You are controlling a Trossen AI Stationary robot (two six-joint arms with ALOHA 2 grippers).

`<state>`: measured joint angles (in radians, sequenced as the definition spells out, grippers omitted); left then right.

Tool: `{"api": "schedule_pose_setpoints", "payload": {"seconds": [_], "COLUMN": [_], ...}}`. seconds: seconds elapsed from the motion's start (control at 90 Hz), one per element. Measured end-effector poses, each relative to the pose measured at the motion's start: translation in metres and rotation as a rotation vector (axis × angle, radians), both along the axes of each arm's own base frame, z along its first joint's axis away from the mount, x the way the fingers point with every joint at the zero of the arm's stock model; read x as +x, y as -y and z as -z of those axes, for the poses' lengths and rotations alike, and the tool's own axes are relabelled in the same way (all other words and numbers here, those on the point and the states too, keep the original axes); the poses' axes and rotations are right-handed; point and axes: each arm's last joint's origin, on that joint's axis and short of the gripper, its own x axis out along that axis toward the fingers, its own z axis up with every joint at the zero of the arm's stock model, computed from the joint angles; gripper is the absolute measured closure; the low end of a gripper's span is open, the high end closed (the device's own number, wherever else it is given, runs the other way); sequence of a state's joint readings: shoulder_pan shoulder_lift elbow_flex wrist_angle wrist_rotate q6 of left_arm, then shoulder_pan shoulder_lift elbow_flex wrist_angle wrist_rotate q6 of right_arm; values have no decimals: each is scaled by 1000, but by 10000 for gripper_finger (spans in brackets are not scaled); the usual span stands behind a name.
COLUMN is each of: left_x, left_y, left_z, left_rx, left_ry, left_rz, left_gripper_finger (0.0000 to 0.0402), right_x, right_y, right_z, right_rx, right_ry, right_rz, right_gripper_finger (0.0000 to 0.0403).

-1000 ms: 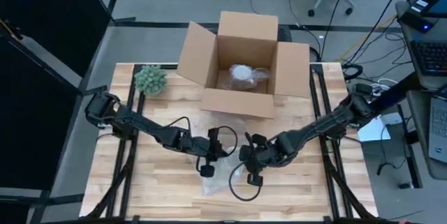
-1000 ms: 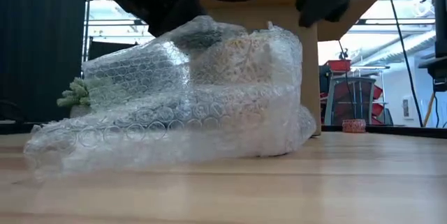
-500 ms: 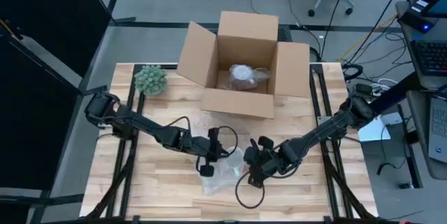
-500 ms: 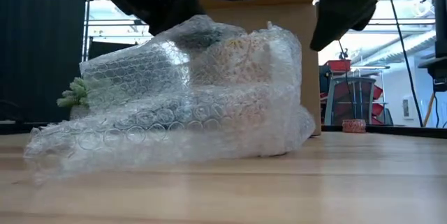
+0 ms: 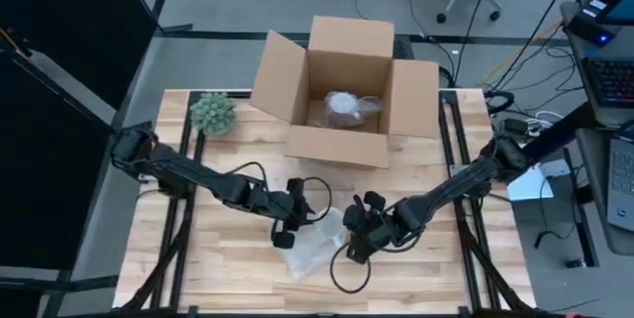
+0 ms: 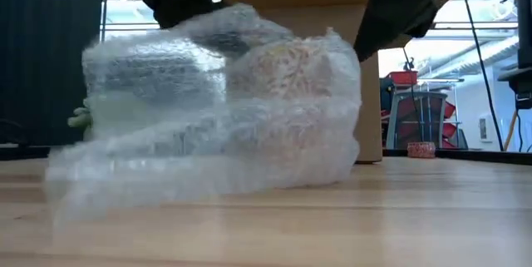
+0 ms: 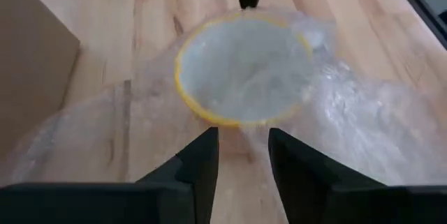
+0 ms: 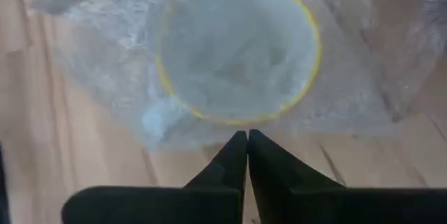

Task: Wrap mug
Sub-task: Wrap the orange mug with bubble wrap

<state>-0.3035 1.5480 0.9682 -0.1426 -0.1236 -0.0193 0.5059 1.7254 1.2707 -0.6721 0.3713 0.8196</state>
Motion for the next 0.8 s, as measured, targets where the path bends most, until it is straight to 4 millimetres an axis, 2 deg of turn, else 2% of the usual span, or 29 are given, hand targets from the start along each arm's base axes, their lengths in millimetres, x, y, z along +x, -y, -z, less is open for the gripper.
{"api": "schedule_pose_setpoints", "payload": {"seconds": [0.244, 0.478, 0.644, 0.8], "left_x": [-11, -28, -40, -52], "left_y": [-3, -11, -16, -21], "left_z": [-14, -24, -11, 14], "left_rx": [4, -10, 3, 20], "left_ry": [-13, -83, -215, -303], "left_rz": [-1, -49, -93, -123], "left_gripper_finger": [285, 285, 285, 285], "right_x": [2, 2, 1, 0], "right_y": [0, 1, 1, 1], "right_z": [2, 2, 2, 3], "right_rx": [4, 6, -14, -19], "right_ry": [7, 11, -2, -12], "right_rz": [37, 54, 28, 16], "right_gripper_finger": [395, 313, 248, 219]}}
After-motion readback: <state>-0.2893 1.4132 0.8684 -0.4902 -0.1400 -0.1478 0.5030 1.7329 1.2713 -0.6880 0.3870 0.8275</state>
